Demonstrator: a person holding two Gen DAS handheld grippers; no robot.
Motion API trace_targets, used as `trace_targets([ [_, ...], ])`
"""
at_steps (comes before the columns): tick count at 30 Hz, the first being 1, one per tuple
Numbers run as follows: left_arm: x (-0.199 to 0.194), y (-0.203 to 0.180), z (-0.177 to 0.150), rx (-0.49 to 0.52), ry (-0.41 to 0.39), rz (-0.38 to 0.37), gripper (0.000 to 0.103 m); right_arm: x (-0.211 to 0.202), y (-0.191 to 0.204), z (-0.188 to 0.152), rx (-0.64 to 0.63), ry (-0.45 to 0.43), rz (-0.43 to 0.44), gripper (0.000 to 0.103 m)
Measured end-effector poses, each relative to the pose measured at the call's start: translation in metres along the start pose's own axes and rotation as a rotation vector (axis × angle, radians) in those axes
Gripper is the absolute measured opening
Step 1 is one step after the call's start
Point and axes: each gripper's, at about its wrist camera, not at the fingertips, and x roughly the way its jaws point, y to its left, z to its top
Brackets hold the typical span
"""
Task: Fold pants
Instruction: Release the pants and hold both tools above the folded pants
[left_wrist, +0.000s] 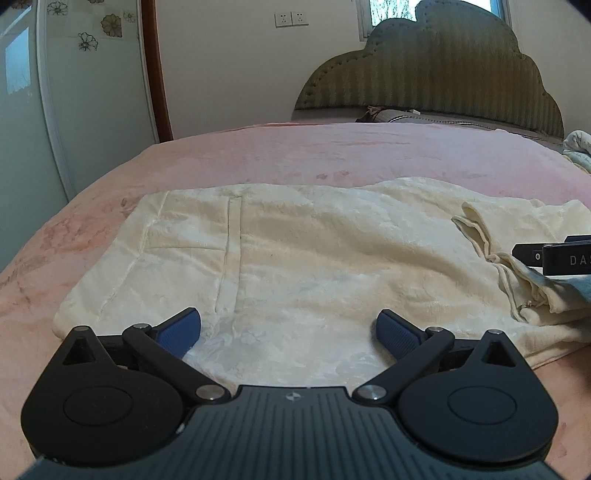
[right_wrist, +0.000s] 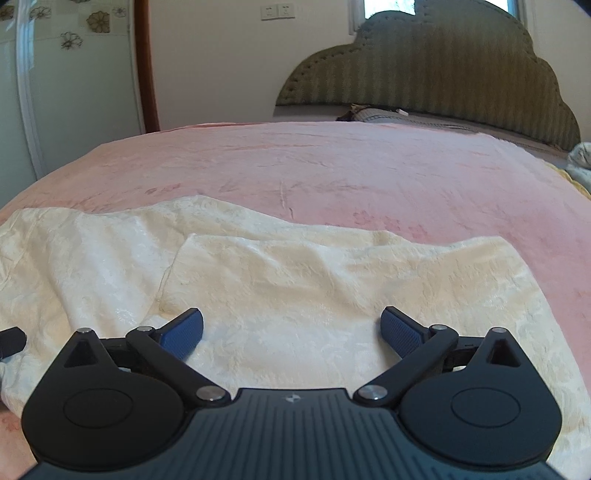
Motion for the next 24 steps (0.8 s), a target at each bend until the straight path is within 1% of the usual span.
trace_targets([
  [4, 0.0, 0.0, 0.001, 0.003, 0.0, 0.002, 0.103, -0.009, 0.004, -0.007, 0.017, -0.005, -0.031, 0.103],
  [15, 0.0, 0.0, 0.001, 0.006, 0.002, 0.006, 0.103, -0.009, 0.0, -0.008, 0.04, -0.004, -0.009, 0.103],
  [24, 0.0, 0.0, 0.001, 0.006, 0.002, 0.006, 0.103, -0.012, 0.0, -0.009, 0.029, 0.0, -0.018, 0.103],
])
